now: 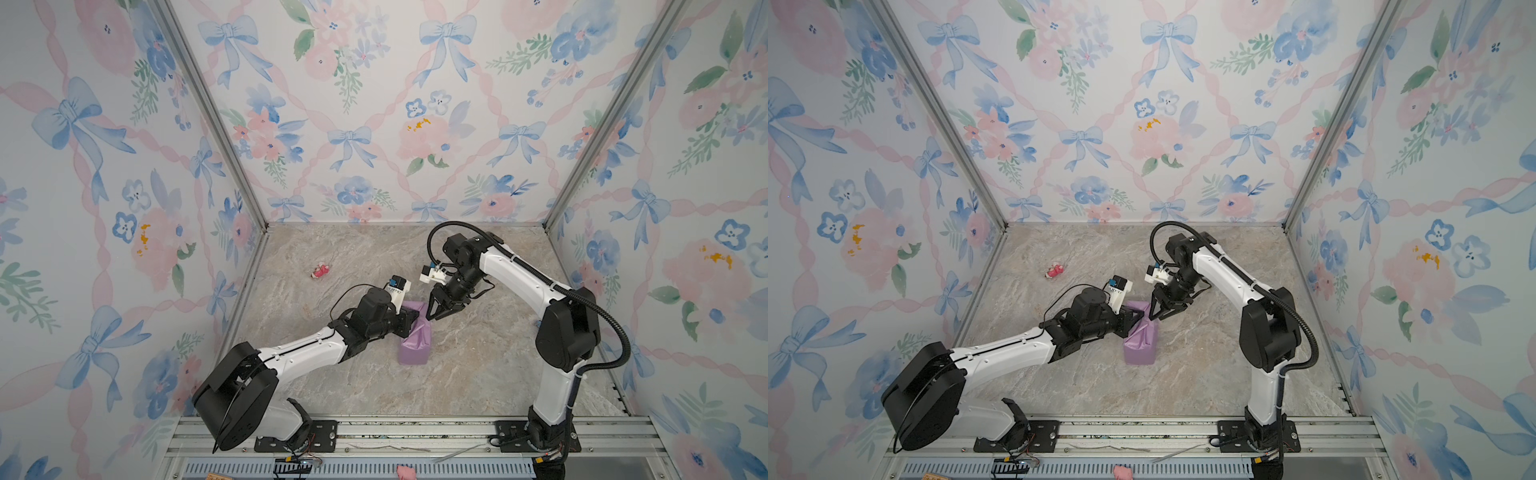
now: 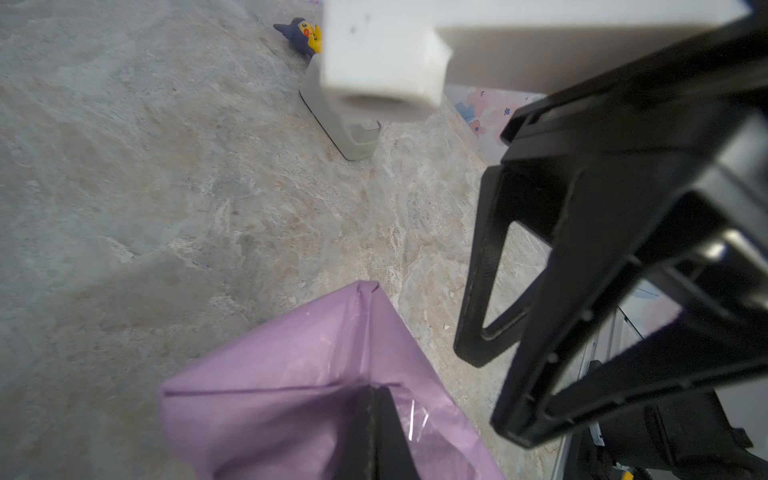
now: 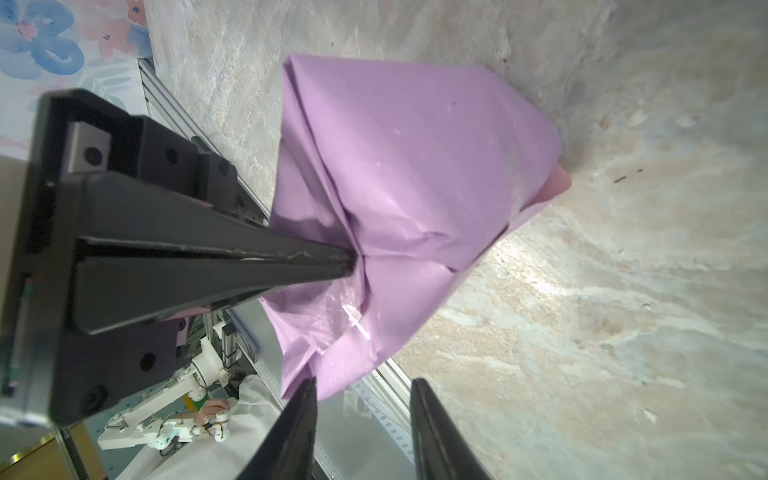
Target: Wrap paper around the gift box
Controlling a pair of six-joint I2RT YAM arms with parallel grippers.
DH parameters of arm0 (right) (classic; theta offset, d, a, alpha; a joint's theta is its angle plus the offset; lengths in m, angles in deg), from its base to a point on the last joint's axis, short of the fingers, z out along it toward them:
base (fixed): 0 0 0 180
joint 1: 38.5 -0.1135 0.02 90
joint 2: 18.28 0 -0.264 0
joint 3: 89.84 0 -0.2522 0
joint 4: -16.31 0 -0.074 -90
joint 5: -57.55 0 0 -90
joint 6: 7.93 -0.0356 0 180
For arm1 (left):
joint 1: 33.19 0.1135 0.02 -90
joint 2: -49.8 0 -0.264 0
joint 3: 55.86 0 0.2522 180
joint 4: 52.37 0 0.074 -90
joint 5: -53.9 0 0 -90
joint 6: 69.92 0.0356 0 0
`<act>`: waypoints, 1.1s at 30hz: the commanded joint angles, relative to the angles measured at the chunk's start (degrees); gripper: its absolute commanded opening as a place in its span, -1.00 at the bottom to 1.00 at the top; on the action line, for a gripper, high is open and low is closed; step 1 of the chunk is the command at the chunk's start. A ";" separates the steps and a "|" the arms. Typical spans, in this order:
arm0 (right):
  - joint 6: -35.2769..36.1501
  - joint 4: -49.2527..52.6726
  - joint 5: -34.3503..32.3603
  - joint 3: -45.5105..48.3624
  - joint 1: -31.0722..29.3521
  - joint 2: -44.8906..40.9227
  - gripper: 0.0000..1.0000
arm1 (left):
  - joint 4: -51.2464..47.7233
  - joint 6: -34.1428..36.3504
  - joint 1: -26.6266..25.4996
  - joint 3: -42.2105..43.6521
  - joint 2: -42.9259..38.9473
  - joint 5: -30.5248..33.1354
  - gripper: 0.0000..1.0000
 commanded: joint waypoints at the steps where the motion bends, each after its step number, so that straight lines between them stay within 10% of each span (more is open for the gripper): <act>1: -1.54 1.18 -2.03 -1.52 -1.39 1.47 -0.17 | -10.54 1.14 1.10 1.86 2.42 3.95 -1.00; 18: -2.34 -6.17 -0.60 10.17 0.14 2.33 -0.65 | -10.46 0.91 1.10 2.52 1.87 5.05 -1.00; 24: -3.36 -8.80 1.86 13.74 1.43 -1.71 -0.41 | -10.41 0.82 1.08 2.79 1.85 5.18 -1.00; 33: -4.53 -12.17 5.27 17.92 2.79 -4.95 -0.61 | -10.31 0.70 1.10 2.98 1.62 5.53 -1.00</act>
